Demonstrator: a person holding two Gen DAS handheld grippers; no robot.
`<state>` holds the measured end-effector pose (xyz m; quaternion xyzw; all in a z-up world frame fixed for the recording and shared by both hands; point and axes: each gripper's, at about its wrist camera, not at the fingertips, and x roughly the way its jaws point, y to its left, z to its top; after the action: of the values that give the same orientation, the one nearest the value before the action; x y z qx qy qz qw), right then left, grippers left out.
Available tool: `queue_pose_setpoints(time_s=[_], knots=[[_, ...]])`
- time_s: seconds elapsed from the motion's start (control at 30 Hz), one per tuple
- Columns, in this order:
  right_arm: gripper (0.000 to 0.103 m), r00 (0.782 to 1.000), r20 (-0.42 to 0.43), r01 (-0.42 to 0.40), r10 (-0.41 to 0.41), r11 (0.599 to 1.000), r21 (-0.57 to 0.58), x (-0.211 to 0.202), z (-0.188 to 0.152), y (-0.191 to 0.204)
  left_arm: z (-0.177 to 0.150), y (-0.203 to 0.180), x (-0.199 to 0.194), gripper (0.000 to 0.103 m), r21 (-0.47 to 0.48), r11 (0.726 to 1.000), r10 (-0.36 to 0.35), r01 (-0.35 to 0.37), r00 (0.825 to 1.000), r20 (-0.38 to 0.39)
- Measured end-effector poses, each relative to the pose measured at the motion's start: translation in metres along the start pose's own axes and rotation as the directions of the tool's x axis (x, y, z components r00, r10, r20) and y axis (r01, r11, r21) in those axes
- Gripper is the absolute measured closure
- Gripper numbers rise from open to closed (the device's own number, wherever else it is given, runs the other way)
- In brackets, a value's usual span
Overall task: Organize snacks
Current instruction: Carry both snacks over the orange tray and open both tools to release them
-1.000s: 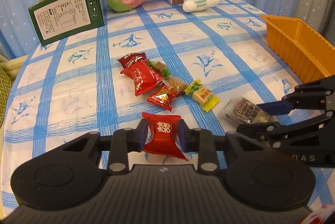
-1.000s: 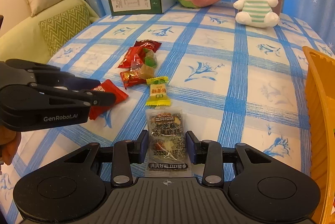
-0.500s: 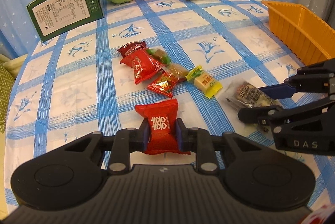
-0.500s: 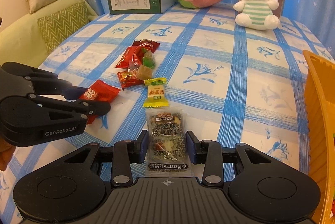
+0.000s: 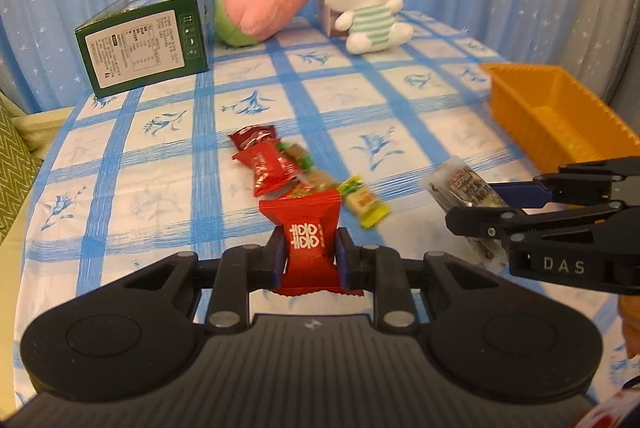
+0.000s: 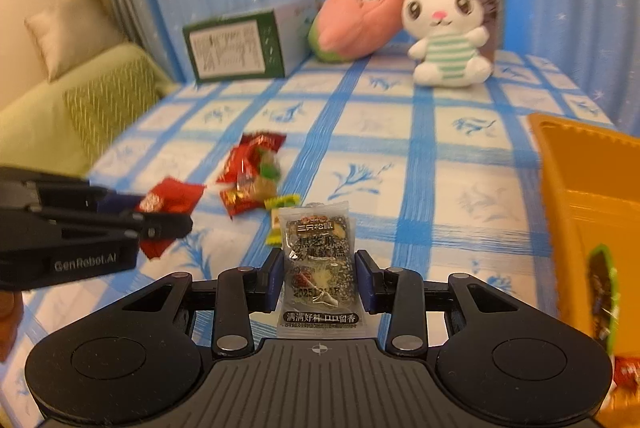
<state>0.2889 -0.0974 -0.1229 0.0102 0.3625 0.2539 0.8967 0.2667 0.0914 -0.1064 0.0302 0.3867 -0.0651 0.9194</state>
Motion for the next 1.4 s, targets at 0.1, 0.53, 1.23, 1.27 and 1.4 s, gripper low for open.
queue_pose_setpoints(time_s=[0.1, 0.53, 1.23, 1.27, 1.4], knots=[[0.065, 0.999, 0.035, 0.012, -0.012, 1.0, 0.018, -0.02, -0.004, 0.0, -0.001, -0.008, -0.011, 0.08, -0.011, 1.0, -0.013, 0.013, 1.0, 0.009], [0.065, 0.989, 0.078, 0.111, -0.122, 0.985, 0.132, -0.113, -0.034, -0.024, -0.019, -0.065, -0.073, 0.081, -0.09, 0.993, -0.068, 0.072, 0.997, 0.043], [0.065, 0.936, 0.13, 0.289, -0.328, 0.924, 0.251, -0.24, -0.049, -0.081, 0.008, -0.174, -0.128, 0.081, -0.029, 0.982, -0.184, 0.188, 0.978, 0.101], [0.065, 0.933, 0.131, 0.294, -0.334, 0.921, 0.254, -0.244, -0.049, -0.083, 0.009, -0.177, -0.129, 0.081, -0.023, 0.982, -0.186, 0.189, 0.977, 0.102], [0.065, 0.926, 0.136, 0.31, -0.353, 0.914, 0.262, -0.257, -0.05, -0.09, 0.013, -0.187, -0.133, 0.081, -0.007, 0.98, -0.198, 0.2, 0.974, 0.108]])
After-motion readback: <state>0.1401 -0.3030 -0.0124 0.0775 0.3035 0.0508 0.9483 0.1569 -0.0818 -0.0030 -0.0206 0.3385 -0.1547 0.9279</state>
